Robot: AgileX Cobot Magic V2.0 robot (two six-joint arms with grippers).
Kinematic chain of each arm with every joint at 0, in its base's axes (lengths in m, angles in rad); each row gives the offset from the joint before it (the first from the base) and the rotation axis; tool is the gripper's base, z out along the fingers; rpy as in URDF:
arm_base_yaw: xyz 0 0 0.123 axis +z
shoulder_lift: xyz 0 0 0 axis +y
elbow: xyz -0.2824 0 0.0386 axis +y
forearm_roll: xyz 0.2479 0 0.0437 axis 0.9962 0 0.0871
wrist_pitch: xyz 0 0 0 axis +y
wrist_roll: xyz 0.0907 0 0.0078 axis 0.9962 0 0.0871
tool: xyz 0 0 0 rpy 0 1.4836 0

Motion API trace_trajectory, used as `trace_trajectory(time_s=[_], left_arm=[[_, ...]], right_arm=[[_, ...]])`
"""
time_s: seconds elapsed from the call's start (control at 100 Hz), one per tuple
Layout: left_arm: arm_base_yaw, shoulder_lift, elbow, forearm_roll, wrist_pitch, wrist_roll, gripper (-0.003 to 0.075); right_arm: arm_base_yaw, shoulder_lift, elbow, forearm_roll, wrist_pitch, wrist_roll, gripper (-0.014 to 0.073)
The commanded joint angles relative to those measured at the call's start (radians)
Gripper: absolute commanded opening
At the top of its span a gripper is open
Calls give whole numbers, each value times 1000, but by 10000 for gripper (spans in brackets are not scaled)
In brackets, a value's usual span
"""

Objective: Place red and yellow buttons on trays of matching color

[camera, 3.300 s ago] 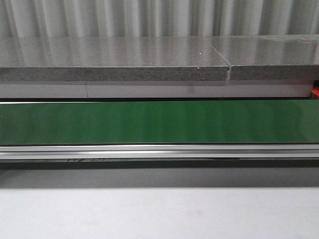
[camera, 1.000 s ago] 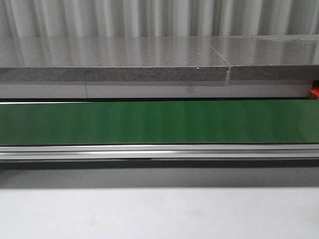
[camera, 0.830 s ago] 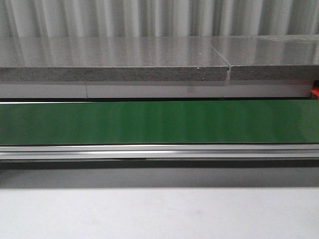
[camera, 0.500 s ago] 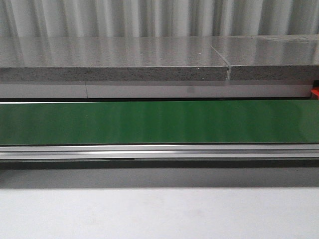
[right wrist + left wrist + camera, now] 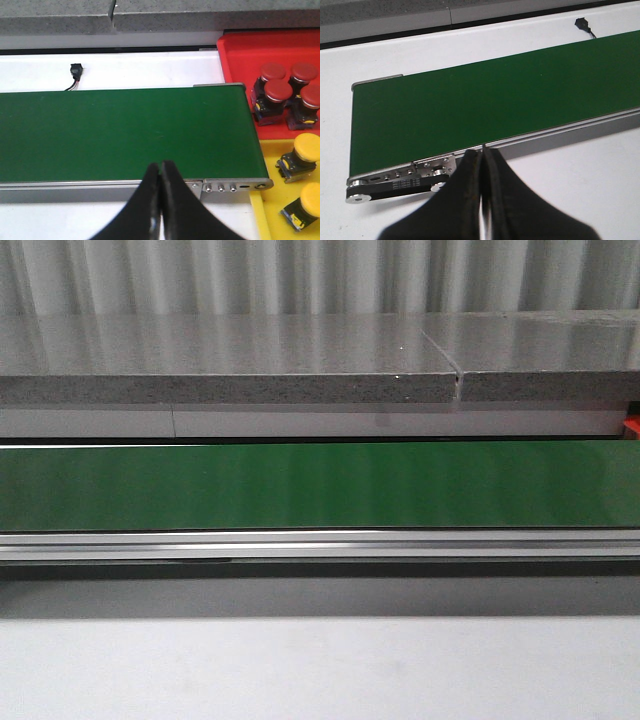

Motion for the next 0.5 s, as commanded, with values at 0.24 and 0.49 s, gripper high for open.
trace_trajectory(time_s=[0.24,0.49], left_arm=[[-7,4,-27,-8,-74,-11,-21],[-7,4,-27,-8,-76,-11,-21]], right_arm=[[-45,-109,104,85,-155,-125,-69],[-250,-173,286,458,-541,-511,-69]])
